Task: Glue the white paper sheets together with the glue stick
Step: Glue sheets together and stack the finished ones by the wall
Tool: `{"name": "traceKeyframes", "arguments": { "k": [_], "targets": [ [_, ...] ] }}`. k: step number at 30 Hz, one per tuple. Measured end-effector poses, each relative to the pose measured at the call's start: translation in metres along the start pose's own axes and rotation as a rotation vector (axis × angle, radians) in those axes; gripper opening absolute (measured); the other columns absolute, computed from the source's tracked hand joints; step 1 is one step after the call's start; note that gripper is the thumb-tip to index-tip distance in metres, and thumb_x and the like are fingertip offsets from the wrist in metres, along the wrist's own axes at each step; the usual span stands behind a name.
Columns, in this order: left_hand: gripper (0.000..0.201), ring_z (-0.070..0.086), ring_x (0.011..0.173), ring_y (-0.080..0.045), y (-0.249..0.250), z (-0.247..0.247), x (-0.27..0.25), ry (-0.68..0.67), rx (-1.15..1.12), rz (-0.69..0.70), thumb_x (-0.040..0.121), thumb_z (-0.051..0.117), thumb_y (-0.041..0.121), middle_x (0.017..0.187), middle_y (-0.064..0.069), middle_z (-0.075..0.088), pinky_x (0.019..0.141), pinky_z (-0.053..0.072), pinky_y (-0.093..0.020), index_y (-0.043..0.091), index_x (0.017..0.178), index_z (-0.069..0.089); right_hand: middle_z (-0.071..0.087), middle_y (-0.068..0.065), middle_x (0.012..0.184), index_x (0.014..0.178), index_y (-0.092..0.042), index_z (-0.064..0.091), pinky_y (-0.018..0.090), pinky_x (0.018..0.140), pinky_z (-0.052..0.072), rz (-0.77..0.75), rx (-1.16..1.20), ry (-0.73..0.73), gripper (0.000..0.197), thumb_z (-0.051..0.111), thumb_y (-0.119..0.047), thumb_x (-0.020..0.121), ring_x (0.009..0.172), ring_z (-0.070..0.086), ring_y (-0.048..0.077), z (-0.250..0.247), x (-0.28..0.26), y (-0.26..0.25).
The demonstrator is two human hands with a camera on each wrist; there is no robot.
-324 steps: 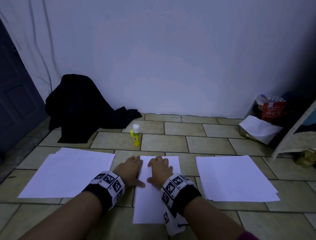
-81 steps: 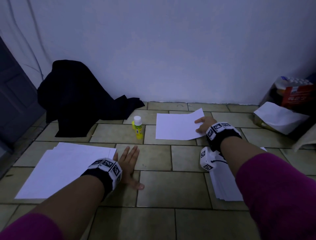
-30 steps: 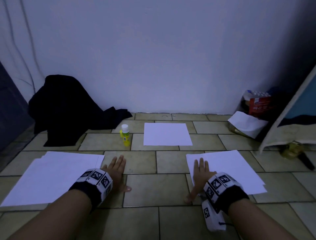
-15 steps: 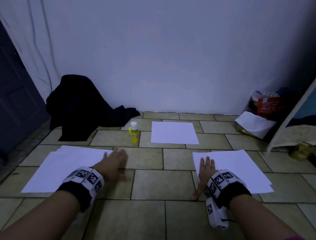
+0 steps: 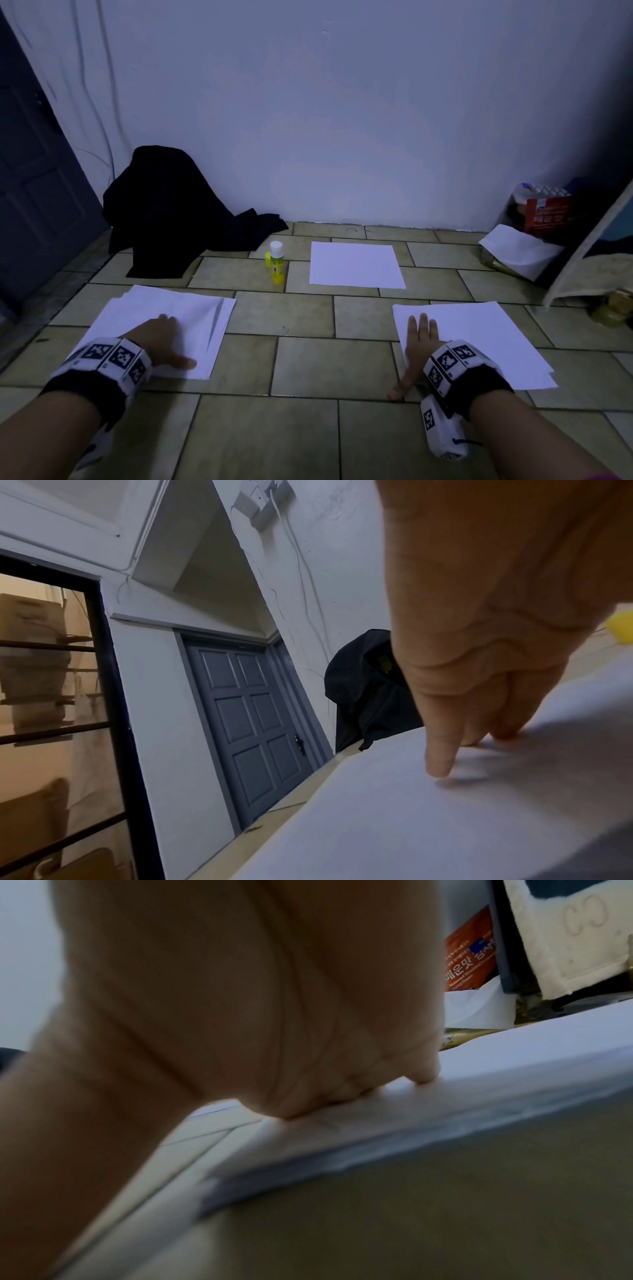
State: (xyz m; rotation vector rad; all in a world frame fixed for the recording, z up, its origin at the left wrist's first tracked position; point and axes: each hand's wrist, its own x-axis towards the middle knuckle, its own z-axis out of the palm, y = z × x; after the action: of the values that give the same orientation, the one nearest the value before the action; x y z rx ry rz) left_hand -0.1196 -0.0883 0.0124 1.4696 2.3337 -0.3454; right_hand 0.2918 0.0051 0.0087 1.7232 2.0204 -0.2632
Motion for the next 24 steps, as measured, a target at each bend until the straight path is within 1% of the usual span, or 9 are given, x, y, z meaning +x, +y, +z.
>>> {"name": "traceKeyframes", "arguments": {
  "k": [4,7,10,12,14,15,17,22,24],
  "targets": [
    [0.081,0.042,0.131,-0.019,0.002,-0.008,-0.005,0.000,0.018,0.010,0.088,0.052,0.062,0.147,-0.007,0.039,0.105,0.033,-0.025,0.008,0.145,0.030,-0.022,0.024,0.154,0.147,0.001,-0.018,0.047,0.118,0.003,-0.001,0.067,-0.051,0.136,0.077,-0.056,0.067,0.144,-0.014,0.038,-0.003,0.001,0.001],
    [0.055,0.052,0.121,-0.018,0.000,-0.018,-0.006,0.042,0.060,0.000,0.095,0.050,0.050,0.135,-0.006,0.054,0.097,0.037,-0.024,0.011,0.134,0.049,-0.020,0.023,0.154,0.146,0.002,-0.019,0.048,0.116,0.004,0.010,0.040,-0.017,0.137,0.074,-0.060,0.067,0.144,-0.014,0.038,-0.002,0.000,0.001],
    [0.030,0.059,0.109,-0.021,-0.007,-0.029,-0.006,0.253,0.159,-0.071,0.099,0.044,0.024,0.122,-0.008,0.062,0.091,0.045,-0.030,0.011,0.123,0.058,-0.020,0.023,0.154,0.146,0.003,-0.019,0.050,0.116,0.005,0.002,0.011,-0.014,0.141,0.074,-0.064,0.063,0.144,-0.014,0.038,0.000,-0.002,-0.001],
    [0.023,0.063,0.093,-0.028,-0.004,-0.040,-0.012,0.399,0.109,-0.110,0.097,0.043,0.013,0.106,-0.012,0.064,0.076,0.049,-0.037,0.004,0.112,0.057,-0.021,0.023,0.154,0.145,0.002,-0.020,0.051,0.116,0.005,0.005,-0.005,-0.016,0.144,0.075,-0.065,0.061,0.144,-0.015,0.038,-0.001,-0.001,0.000],
    [0.013,0.060,0.078,-0.031,0.008,-0.054,-0.024,0.519,0.048,-0.077,0.094,0.046,0.007,0.093,-0.016,0.064,0.062,0.041,-0.036,0.001,0.101,0.055,-0.024,0.022,0.154,0.145,0.001,-0.023,0.053,0.115,0.005,0.013,0.012,-0.042,0.149,0.076,-0.066,0.057,0.144,-0.017,0.038,0.000,0.002,0.000],
    [0.010,0.057,0.073,-0.030,0.018,-0.062,-0.030,0.537,0.042,-0.057,0.093,0.047,0.006,0.092,-0.016,0.064,0.060,0.038,-0.034,0.001,0.099,0.053,-0.025,0.021,0.154,0.144,0.001,-0.024,0.054,0.115,0.005,0.016,0.021,-0.047,0.151,0.077,-0.067,0.055,0.143,-0.018,0.038,0.001,0.004,0.000],
    [0.013,0.056,0.076,-0.028,0.046,-0.071,-0.043,0.516,0.050,-0.013,0.093,0.048,0.010,0.099,-0.013,0.066,0.062,0.035,-0.031,0.004,0.103,0.054,-0.025,0.020,0.154,0.144,0.000,-0.025,0.056,0.114,0.006,0.021,0.023,-0.045,0.152,0.076,-0.068,0.054,0.143,-0.018,0.038,0.002,0.005,0.000],
    [0.032,0.061,0.109,-0.025,0.151,-0.051,-0.068,0.334,0.006,0.224,0.094,0.052,0.030,0.120,-0.008,0.063,0.079,0.043,-0.029,0.012,0.121,0.054,-0.019,0.022,0.155,0.146,0.002,-0.019,0.051,0.116,0.007,0.032,-0.024,0.015,0.142,0.073,-0.067,0.062,0.145,-0.011,0.037,0.000,0.000,-0.003],
    [0.037,0.059,0.113,-0.025,0.184,-0.032,-0.069,0.183,-0.019,0.270,0.094,0.053,0.034,0.123,-0.008,0.061,0.084,0.044,-0.029,0.011,0.123,0.055,-0.019,0.022,0.155,0.146,0.002,-0.019,0.051,0.116,0.007,0.006,0.005,0.011,0.156,0.070,-0.079,0.047,0.145,-0.011,0.039,-0.001,0.000,-0.003]
  ]
}}
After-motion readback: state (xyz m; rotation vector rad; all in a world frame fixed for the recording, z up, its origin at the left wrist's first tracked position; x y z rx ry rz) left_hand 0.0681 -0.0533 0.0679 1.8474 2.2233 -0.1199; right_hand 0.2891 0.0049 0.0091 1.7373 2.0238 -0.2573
